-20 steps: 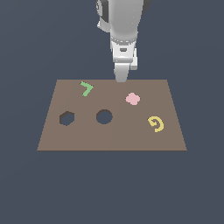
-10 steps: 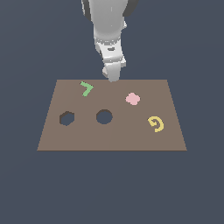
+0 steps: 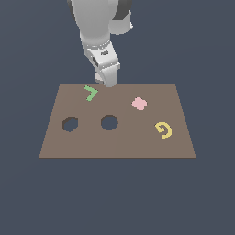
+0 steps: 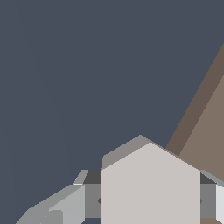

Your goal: Insert a designated object into the corresponding slot on a board.

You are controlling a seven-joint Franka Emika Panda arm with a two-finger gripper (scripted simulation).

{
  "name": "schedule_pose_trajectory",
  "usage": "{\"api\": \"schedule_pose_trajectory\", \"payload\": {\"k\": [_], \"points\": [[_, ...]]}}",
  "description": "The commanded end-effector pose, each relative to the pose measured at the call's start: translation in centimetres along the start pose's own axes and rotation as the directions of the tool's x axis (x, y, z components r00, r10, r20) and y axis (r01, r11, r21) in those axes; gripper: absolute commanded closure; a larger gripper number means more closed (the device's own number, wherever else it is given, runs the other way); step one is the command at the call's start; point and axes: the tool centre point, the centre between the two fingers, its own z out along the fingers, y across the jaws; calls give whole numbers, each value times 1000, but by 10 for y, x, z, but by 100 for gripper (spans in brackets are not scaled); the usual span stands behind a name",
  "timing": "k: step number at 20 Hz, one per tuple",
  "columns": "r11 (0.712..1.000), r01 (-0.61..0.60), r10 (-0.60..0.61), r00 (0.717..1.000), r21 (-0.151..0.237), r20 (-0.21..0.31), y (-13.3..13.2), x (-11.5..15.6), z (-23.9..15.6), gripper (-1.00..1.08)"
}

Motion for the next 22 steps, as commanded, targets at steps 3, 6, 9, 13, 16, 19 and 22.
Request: {"api": "schedule_pose_trajectory", "payload": {"k": [3, 6, 9, 13, 16, 19, 22], "points": [[992, 128, -128, 992, -1, 0, -1, -25, -1, 108], [977, 213, -213, 977, -1, 1, 1, -41, -1, 108], [954, 299, -299, 954, -1, 1, 4, -59, -1, 108], [910, 414, -414, 910, -1, 1, 11, -81, -2, 108], [867, 498, -498, 867, -1, 1, 19, -99, -2, 108], [814, 581, -581, 814, -1, 1, 28, -115, -3, 108], [751, 660, -660, 751, -1, 1, 40, -131, -3, 108]]}}
